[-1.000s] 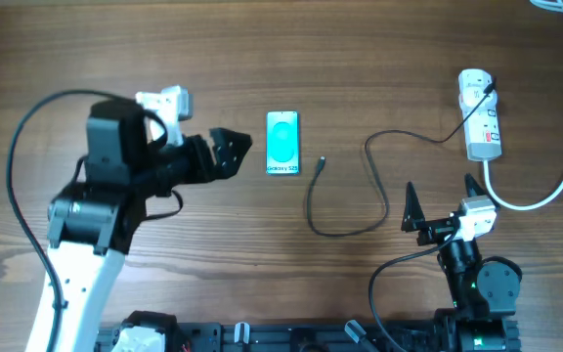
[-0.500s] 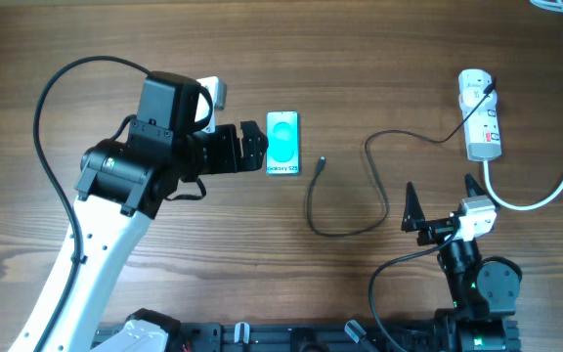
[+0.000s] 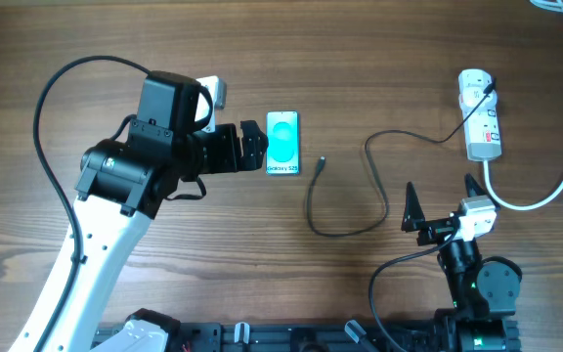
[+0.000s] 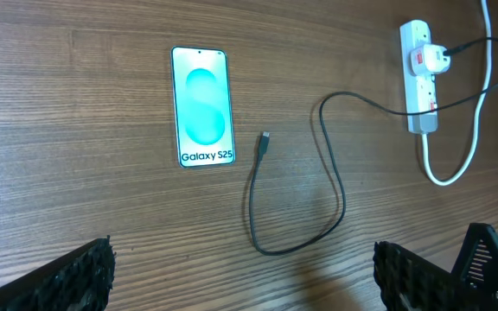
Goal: Plug charger to phone and switch on socket
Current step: 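Move the left gripper forward over the Galaxy S25 phone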
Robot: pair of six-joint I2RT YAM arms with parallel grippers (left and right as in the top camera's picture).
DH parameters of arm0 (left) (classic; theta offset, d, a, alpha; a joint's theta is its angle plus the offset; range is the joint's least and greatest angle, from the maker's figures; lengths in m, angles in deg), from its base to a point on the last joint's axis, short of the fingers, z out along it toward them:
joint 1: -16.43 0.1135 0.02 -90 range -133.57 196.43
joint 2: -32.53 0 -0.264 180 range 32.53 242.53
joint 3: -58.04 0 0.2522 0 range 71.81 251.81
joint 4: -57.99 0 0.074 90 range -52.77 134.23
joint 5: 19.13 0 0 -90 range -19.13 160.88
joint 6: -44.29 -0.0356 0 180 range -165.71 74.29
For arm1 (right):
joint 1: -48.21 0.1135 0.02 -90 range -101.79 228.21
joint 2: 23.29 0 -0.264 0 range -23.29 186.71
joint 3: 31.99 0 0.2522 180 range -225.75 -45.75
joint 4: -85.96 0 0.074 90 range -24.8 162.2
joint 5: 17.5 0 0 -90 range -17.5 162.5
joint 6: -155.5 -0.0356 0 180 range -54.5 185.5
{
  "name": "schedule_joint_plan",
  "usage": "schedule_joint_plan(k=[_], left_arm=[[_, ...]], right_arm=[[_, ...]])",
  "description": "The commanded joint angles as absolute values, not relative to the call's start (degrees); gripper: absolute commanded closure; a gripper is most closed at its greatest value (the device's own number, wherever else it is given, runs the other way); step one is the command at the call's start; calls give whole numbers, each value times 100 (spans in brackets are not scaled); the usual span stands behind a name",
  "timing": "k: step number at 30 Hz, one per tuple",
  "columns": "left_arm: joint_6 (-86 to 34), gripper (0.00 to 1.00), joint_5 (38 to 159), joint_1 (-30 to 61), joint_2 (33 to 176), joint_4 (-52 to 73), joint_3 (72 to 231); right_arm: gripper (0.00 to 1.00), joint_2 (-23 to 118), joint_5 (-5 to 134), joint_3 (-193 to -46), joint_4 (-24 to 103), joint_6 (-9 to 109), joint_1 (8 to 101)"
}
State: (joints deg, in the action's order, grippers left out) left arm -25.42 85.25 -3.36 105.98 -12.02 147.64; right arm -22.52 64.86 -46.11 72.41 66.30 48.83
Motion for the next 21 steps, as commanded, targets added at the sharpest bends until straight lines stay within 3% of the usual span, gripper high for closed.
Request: schedule_joint_plan(k=[1, 21], left_arm=[[-2529, 0, 8450, -371, 10631, -1241, 14875], [-2120, 0, 8461, -371, 10830, -1585, 14875]], right_arm=[[0, -2309, 6545, -4605, 7258, 6698, 4898], [0, -2309, 6545, -4605, 7258, 6698, 4901]])
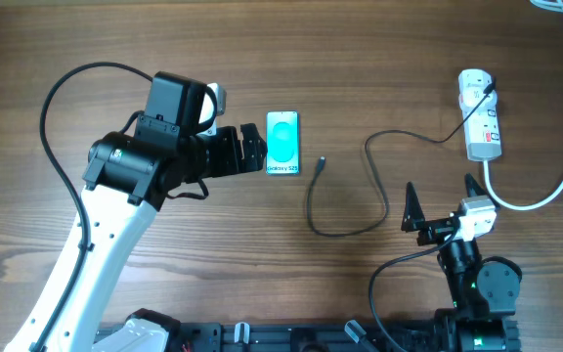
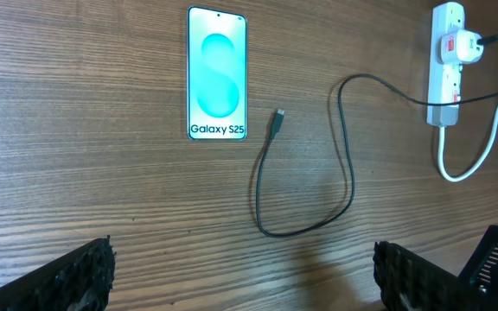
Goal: Plug charger to phone and switch on socket
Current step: 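Move the left gripper forward over the Galaxy S25 phone, then lower the left gripper onto the phone and close on it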
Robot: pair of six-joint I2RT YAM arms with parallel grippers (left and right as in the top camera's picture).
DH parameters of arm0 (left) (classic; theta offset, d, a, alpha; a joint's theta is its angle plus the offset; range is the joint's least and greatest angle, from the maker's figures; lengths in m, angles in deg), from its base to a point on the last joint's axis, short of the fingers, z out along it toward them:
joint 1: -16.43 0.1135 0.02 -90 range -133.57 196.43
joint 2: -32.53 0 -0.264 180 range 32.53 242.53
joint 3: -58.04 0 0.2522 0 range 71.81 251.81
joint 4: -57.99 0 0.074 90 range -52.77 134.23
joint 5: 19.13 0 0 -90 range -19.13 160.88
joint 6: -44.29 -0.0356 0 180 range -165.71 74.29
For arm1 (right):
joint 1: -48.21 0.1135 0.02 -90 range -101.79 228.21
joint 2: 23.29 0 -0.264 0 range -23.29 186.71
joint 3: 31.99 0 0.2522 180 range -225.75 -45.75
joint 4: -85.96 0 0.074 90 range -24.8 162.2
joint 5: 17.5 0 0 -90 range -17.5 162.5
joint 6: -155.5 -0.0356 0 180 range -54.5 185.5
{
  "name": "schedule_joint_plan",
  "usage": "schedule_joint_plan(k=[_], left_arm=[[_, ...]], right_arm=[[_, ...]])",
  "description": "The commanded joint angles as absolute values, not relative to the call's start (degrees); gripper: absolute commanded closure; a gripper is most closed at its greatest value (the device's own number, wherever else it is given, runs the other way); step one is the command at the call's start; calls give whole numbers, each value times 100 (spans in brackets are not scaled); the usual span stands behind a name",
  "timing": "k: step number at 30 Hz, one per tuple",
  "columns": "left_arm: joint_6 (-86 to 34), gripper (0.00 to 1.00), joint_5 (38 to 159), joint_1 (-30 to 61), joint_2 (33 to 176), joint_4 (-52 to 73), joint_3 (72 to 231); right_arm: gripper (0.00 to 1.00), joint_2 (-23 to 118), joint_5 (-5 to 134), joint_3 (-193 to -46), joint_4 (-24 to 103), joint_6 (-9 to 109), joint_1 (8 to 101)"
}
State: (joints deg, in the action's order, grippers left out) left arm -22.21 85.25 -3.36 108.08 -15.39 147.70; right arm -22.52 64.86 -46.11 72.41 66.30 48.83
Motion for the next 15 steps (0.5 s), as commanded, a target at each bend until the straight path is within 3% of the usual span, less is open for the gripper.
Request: schedule_joint_plan(k=[1, 9, 15], left_arm=[[-2087, 0, 8505, -371, 10830, -1591, 14875], [-1770, 0, 8905, -568, 11273, -1805, 14875], [-1416, 0, 8341, -850, 12185, -1495, 15017]], right_arm=[[0, -2309, 6547, -4605, 7258, 6698, 4901], [0, -2309, 6545, -4605, 7258, 6698, 4901], [0, -2309, 6547, -4605, 7258, 6696, 4901]])
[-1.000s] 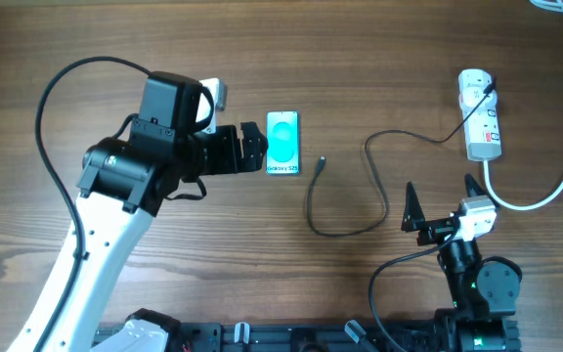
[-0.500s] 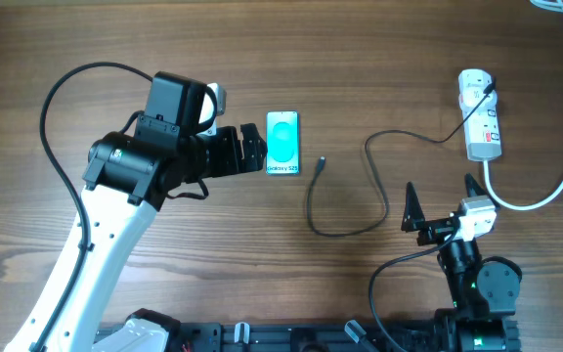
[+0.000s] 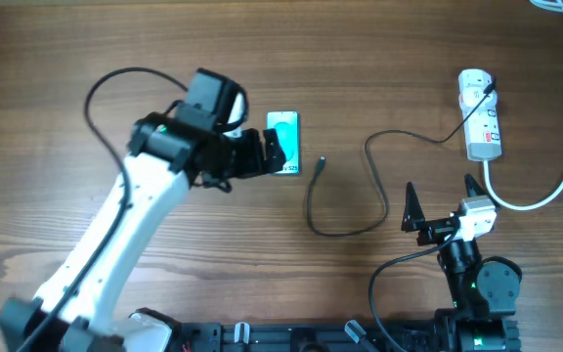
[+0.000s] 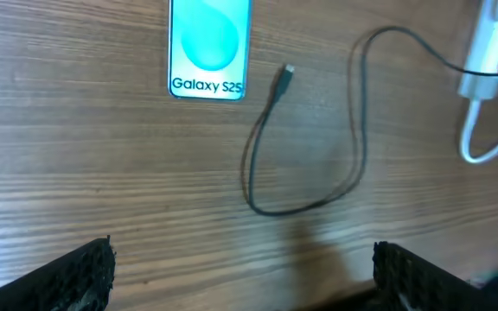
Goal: Plug charger to phone and switch on socket
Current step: 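Lower the left gripper onto the phone and close on it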
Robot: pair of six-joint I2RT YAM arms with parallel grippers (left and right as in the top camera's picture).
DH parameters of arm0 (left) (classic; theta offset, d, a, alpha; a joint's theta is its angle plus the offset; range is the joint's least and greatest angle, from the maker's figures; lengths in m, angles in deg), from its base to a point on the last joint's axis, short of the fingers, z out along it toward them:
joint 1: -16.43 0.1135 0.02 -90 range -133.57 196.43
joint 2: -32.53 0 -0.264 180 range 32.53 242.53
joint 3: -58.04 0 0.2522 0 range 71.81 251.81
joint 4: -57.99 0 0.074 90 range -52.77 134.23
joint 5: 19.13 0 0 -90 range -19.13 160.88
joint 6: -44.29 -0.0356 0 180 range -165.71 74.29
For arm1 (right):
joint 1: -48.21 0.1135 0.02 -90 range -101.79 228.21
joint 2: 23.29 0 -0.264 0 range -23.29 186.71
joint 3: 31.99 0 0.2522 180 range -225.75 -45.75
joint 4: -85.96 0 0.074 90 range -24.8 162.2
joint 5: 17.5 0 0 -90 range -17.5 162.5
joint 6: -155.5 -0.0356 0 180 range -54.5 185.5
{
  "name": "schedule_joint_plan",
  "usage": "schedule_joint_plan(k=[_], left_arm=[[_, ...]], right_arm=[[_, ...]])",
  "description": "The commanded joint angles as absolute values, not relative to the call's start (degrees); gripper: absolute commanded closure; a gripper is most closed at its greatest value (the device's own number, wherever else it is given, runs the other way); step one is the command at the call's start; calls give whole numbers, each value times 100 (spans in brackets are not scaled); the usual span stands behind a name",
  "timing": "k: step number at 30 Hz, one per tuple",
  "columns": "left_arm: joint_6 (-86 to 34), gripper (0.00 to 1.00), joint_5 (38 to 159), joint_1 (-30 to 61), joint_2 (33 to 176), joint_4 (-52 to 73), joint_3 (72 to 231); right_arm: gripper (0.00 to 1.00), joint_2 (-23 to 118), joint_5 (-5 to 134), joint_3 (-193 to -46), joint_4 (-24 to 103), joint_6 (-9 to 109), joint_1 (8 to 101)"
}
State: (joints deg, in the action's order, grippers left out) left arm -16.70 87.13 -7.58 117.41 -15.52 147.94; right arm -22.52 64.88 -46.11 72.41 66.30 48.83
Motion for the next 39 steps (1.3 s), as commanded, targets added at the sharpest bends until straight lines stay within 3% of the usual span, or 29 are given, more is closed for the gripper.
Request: schedule_joint_plan(k=[1, 8, 39], left_arm=[[-1390, 1, 8273, -850, 12449, -1550, 15221], [-1392, 0, 7438, -887, 13988, -3152, 17378], [-1322, 0, 7023, -1058, 15339, -2039, 17391]], right_arm=[[0, -2309, 6547, -4605, 7258, 6698, 4901], [0, -2309, 6545, -4605, 7258, 6700, 4901], [0, -2309, 6547, -4605, 7258, 6696, 4901]])
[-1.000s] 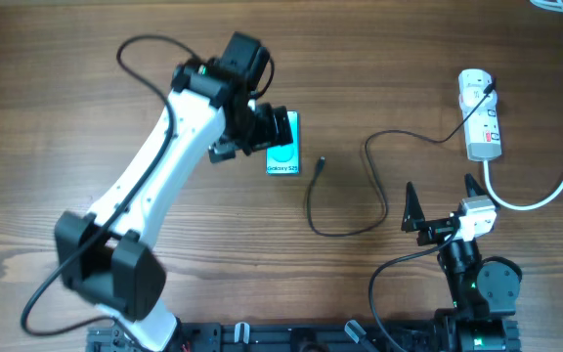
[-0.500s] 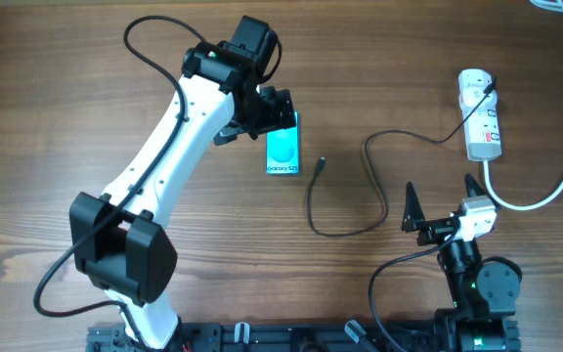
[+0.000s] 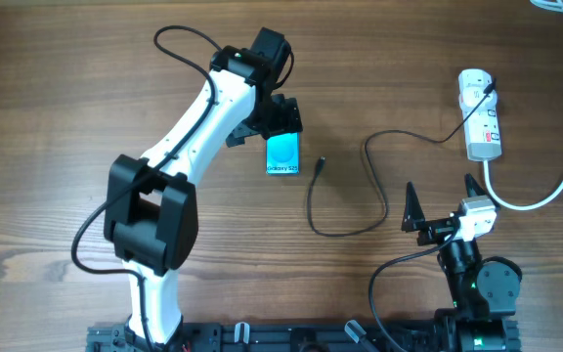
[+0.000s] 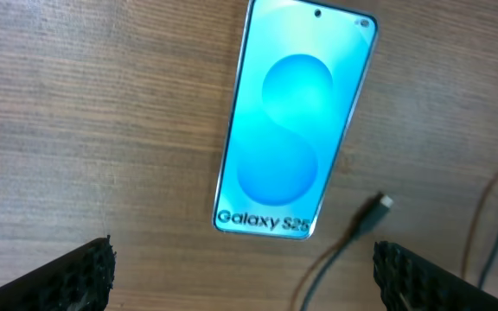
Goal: Plug charger to phone and switch on socket
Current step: 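Lower the left gripper onto the phone and close on it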
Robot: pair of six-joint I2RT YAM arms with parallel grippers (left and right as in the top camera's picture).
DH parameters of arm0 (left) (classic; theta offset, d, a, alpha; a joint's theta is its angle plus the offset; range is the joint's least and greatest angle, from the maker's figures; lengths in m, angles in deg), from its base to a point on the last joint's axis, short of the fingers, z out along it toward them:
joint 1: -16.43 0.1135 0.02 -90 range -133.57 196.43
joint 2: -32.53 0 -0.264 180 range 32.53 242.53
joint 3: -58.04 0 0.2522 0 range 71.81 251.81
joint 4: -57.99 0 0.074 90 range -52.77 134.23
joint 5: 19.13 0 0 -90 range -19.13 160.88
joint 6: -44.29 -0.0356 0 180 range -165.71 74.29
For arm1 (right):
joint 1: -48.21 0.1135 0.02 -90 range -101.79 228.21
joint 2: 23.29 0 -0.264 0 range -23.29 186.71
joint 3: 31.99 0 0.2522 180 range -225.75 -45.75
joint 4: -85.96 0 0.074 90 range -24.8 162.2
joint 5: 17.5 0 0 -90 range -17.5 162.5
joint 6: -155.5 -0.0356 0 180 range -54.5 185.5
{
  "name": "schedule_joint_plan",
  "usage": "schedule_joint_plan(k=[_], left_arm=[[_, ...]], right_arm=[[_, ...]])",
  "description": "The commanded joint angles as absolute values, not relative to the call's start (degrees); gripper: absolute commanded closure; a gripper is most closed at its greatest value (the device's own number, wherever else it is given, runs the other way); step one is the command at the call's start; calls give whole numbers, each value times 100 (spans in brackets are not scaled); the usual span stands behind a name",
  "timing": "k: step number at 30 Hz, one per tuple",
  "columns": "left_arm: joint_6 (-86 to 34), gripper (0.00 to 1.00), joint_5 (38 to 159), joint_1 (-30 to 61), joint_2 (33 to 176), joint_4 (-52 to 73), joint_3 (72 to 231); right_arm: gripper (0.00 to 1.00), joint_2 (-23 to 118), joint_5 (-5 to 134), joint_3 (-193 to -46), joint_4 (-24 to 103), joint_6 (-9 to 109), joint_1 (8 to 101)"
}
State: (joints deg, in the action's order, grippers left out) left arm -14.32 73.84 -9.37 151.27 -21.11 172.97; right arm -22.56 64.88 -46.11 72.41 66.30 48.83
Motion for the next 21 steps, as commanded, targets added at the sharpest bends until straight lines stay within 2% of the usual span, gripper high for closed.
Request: schedule_joint_plan(k=[1, 9, 13, 21], left_arm=[[-1322, 0, 6944, -1106, 15420, -2002, 17391], [-1421, 0, 6881, -1261, 15721, -1523, 17391], [-1987, 0, 6883, -1261, 15890, -1355, 17391], [-2024, 0, 6883, -1272, 15944, -1178, 17391]], right_arm=[[0, -2309, 6545, -4605, 7258, 6698, 4898], [0, -2309, 6545, -4605, 7258, 6698, 4901], [0, -2309, 6547, -4605, 7258, 6698, 4901], [0, -2309, 6545, -4605, 7258, 6698, 4901]])
